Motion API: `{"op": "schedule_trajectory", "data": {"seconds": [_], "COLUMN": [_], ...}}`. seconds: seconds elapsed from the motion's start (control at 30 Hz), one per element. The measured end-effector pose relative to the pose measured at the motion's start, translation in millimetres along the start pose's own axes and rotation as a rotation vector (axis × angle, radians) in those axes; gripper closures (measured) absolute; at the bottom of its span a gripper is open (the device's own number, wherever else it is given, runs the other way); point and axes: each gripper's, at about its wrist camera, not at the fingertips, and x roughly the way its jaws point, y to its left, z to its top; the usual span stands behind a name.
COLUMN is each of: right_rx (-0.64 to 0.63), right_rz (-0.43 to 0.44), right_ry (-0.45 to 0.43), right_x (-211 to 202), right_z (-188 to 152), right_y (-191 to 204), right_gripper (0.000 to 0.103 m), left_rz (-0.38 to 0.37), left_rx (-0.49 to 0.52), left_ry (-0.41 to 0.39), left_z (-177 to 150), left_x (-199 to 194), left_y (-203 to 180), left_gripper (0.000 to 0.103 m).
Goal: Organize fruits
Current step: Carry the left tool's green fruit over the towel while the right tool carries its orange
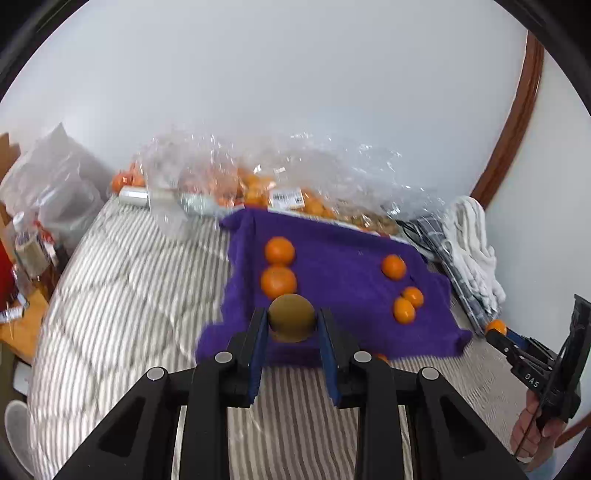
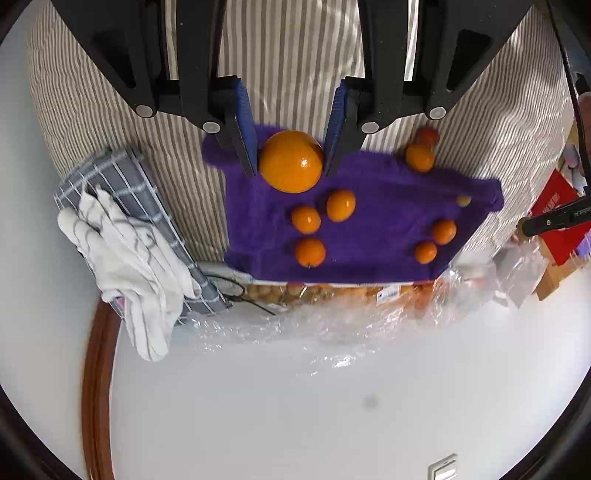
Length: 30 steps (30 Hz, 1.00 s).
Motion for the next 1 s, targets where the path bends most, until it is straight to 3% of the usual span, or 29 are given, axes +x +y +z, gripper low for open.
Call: {"op": "schedule_trajectory", "data": {"seconds": [0.2,0.37,0.63,0.83,1.0], "right_rx": [0.014,0.047,0.035,0.014,-0.002], "right_rz": [-0.005,0.010,0.020,0.008,-0.002], "right_ry": [-0.026,-0.018,0.051,0.083,0.090], "right_x": [29,58,109,118,123], "right_z": [30,42,22,15,13], "right_y": [-3,-7,-5,-3,0], "right_gripper": [0.068,0.068,0.068,0.068,0.068], "left_rz": [0.006,0.018,0.090,0.052,0.072], "left_rx": [-0.069,-0.049,0.106,0.054,0.064], "left_ry": [-0.029,0.002,0.002,0.057,0.057], "left_z": [31,31,4,1,-2], "left_x": [27,69,98,105,107], "left_y": [19,14,-6,2,0], "left_gripper": [0.077,0.077,0.077,0.077,0.077]}}
